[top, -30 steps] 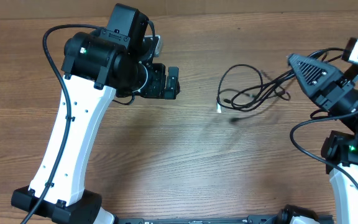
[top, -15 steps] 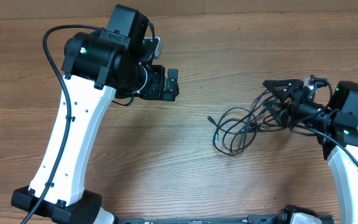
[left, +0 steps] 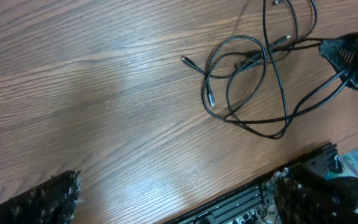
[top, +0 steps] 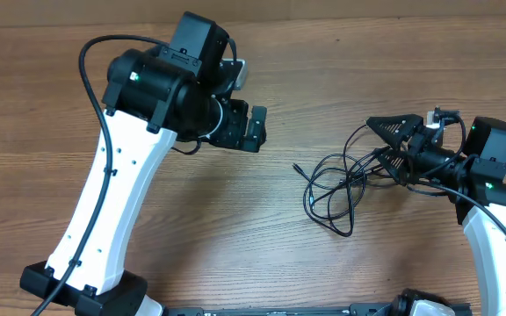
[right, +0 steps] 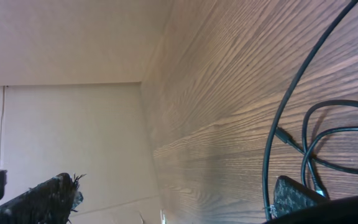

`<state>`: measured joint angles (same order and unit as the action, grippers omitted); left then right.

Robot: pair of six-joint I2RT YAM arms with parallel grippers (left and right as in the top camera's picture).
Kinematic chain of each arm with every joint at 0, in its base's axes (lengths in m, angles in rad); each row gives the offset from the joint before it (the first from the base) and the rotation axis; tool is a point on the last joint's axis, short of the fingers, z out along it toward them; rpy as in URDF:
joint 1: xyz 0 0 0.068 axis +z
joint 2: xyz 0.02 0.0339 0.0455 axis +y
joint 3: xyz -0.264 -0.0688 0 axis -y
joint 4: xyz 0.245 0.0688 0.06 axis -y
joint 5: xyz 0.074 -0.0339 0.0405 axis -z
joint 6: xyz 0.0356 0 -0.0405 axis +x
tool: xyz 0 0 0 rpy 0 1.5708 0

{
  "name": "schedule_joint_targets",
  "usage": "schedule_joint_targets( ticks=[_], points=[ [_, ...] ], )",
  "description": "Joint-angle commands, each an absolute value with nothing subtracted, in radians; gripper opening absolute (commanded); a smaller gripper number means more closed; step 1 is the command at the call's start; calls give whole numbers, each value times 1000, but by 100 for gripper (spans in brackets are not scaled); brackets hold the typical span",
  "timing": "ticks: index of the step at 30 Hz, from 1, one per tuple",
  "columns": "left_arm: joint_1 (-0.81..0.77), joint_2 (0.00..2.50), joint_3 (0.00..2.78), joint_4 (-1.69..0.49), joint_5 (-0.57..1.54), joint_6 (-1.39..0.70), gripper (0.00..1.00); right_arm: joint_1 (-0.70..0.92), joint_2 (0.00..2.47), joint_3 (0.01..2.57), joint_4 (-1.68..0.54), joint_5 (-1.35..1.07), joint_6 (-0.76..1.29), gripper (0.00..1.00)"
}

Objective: Untangle cables
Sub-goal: 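Move the left gripper to the cable pile and grasp a strand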

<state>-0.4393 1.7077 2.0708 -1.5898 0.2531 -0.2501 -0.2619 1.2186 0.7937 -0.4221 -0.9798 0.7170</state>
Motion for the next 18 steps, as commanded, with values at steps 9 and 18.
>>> schedule_joint_targets(
  ticks=[9, 18],
  points=[
    [-558, 1697, 1863, -1424, 292, -65, 100, -263, 1216, 804, -422, -939, 698, 100],
    [-670, 1700, 1678, -1225, 435, 261, 100, -263, 1216, 804, -422, -939, 698, 100]
  ],
)
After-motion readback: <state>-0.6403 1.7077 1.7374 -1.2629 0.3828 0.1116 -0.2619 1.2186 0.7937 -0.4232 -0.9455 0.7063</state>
